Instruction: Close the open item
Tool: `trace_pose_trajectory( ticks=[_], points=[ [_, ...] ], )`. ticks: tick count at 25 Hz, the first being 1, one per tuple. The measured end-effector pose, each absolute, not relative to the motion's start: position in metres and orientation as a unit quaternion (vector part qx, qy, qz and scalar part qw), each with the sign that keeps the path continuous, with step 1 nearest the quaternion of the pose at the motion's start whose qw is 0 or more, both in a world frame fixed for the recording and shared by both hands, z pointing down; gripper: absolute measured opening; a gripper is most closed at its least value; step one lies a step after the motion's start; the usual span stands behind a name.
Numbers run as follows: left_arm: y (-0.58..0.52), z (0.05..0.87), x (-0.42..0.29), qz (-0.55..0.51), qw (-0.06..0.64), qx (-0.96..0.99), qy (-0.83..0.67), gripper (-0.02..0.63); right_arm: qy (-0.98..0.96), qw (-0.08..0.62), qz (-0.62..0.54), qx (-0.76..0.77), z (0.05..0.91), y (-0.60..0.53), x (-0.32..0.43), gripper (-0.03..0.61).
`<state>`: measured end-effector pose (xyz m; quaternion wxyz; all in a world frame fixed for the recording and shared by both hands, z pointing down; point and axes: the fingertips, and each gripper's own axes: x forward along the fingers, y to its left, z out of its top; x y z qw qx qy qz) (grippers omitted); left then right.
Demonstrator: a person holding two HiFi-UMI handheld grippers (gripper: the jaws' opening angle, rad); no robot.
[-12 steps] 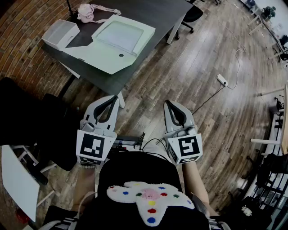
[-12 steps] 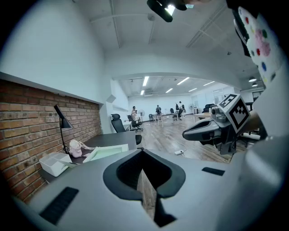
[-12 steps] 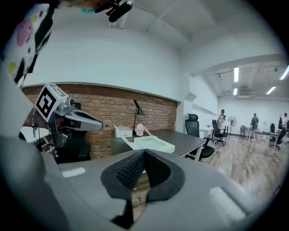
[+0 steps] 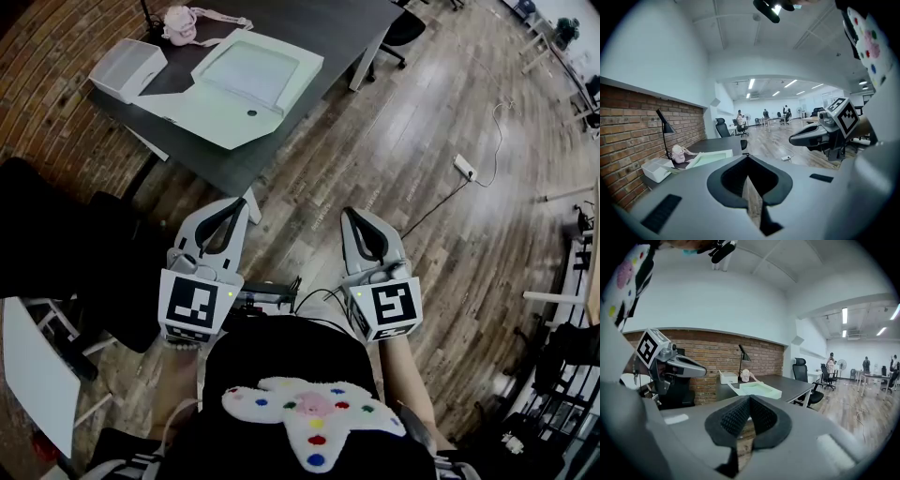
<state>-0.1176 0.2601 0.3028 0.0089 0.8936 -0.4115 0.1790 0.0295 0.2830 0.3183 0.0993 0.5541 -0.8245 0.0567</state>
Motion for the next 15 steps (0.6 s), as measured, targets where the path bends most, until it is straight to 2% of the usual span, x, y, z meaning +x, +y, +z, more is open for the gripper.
trace_pose_trajectory(
  ticks=[5,15],
  points=[
    [0.263,0.298,-0.109,0.174,0.014,0.889,-0.423,0.006,-0.826,0.078,0.059,0.554,0.314,0.284,0.042,0.008],
    [0.277,0.298,-0.097,0.18,0.005,0.871,-0.458,0.006,-0.837,0.085,0.057,0.538,0.321,0.3,0.069,0.008]
  ],
)
